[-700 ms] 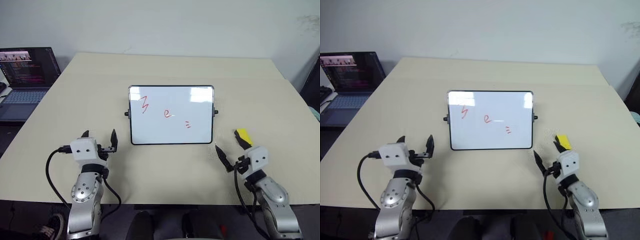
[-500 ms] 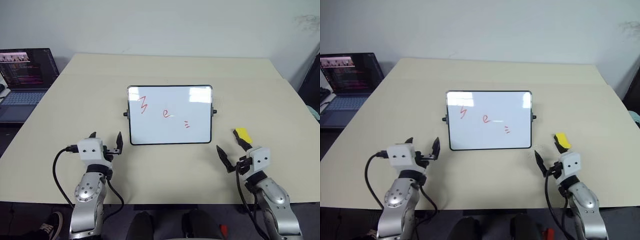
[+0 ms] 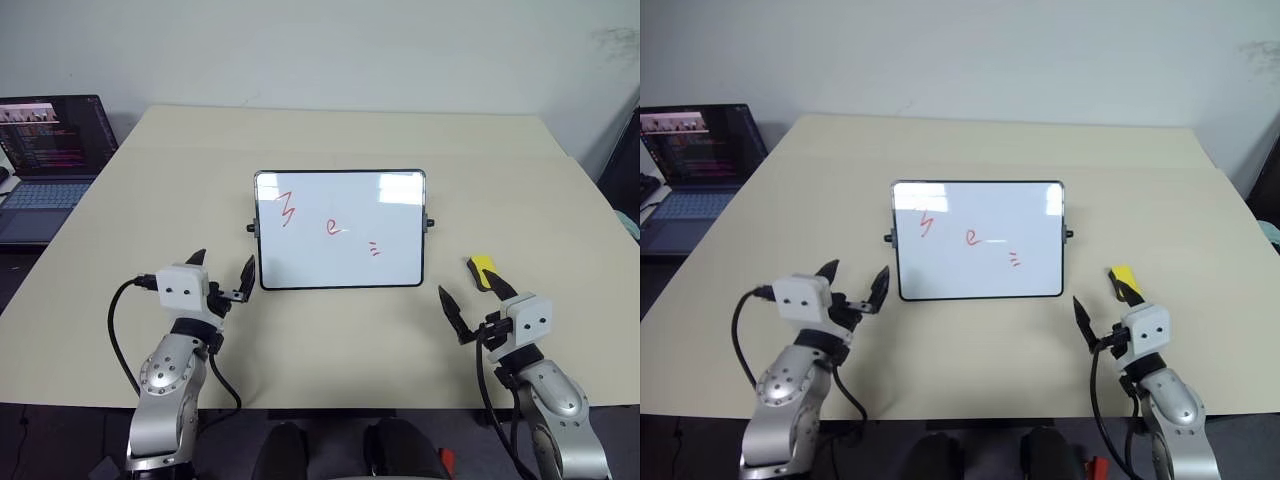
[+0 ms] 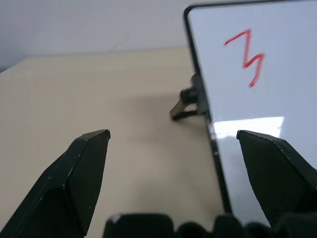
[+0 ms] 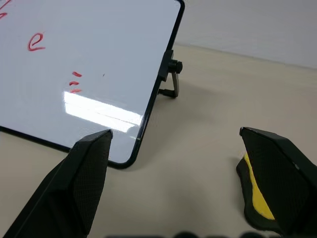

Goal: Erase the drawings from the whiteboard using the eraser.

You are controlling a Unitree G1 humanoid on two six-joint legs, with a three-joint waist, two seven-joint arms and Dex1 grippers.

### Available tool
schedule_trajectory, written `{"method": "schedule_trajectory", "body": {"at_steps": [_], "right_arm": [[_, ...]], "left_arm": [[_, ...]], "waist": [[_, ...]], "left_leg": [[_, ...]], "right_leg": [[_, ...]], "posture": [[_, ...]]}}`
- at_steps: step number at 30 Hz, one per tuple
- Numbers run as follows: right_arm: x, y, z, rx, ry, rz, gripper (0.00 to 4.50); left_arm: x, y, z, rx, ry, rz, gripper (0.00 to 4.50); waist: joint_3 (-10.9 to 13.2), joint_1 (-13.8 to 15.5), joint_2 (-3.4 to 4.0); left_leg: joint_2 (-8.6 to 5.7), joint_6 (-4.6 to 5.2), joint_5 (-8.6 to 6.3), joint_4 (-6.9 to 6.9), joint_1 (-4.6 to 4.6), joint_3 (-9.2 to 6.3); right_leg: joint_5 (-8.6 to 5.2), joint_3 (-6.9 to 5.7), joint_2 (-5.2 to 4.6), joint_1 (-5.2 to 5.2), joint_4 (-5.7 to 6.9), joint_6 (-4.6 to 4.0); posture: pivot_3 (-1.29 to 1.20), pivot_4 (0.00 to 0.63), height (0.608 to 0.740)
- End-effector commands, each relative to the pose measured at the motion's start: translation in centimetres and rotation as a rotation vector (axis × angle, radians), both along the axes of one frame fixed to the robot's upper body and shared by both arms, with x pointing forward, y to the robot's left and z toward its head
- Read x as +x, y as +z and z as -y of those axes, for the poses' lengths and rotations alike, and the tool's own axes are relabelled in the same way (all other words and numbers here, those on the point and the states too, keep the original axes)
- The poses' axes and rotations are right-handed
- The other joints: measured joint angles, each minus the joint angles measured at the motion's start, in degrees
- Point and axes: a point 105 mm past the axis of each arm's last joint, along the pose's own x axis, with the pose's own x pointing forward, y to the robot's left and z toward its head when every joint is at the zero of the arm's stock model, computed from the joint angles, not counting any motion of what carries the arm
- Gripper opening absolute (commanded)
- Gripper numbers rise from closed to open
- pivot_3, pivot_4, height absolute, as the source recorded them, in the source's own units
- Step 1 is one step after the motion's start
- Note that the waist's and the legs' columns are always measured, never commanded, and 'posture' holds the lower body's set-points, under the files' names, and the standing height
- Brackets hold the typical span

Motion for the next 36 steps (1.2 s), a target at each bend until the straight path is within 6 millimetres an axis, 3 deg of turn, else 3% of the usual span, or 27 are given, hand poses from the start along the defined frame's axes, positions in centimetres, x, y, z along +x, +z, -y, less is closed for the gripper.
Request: {"method": "schedule_trajectory", "body": {"at_steps": [1, 6, 15, 25, 36], "right_arm": [[0.6, 2.6, 0.8, 0.023, -0.077, 0.041, 4.49], [1.6, 4.5, 1.8, 0.047, -0.173, 0.036, 4.49], [4.9, 4.6, 3.2, 0.096, -0.173, -0.209, 4.49], [6.5, 1.5, 4.5, 0.037, -0.188, -0.392, 4.49], [7.8, 0.6, 4.7, 0.048, -0.168, -0.424, 4.49]], "left_arm": [[0.0, 3.0, 3.5, 0.031, -0.267, 0.046, 4.5], [-0.1, 4.7, 6.2, 0.098, -0.564, 0.003, 4.5], [-1.5, 5.4, 8.9, 0.279, -0.896, -0.073, 4.5], [-1.9, 5.1, 8.9, 0.347, -0.922, -0.069, 4.5], [-2.4, 4.5, 8.8, 0.359, -0.9, -0.07, 4.5]], "waist": [[0.01, 0.04, 0.02], [0.01, 0.05, 0.02], [0.06, -0.26, 0.1], [0.06, -0.36, 0.09], [0.06, -0.43, 0.1]], "left_leg": [[0.0, 0.0, 0.0, 0.0, -0.01, -0.01], [-0.02, -0.01, 0.0, -0.01, -0.1, 0.03], [-0.02, -0.02, 0.0, -0.04, -0.25, 0.18], [-0.01, 0.06, -0.05, -0.05, -0.36, 0.22], [-0.01, 0.07, -0.05, -0.05, -0.35, 0.24]], "right_leg": [[0.0, 0.0, 0.01, -0.01, 0.02, 0.0], [0.0, 0.04, 0.19, -0.14, 0.04, 0.0], [0.0, 0.27, 0.4, -0.49, 0.11, 0.0], [-0.02, 0.32, 0.43, -0.57, 0.04, -0.02], [-0.02, 0.34, 0.47, -0.57, 0.05, -0.01]], "posture": [[0.0, 0.15, 0.74], [0.0, 0.15, 0.74], [0.0, 0.15, 0.74], [0.0, 0.15, 0.74], [0.0, 0.15, 0.74]]}}
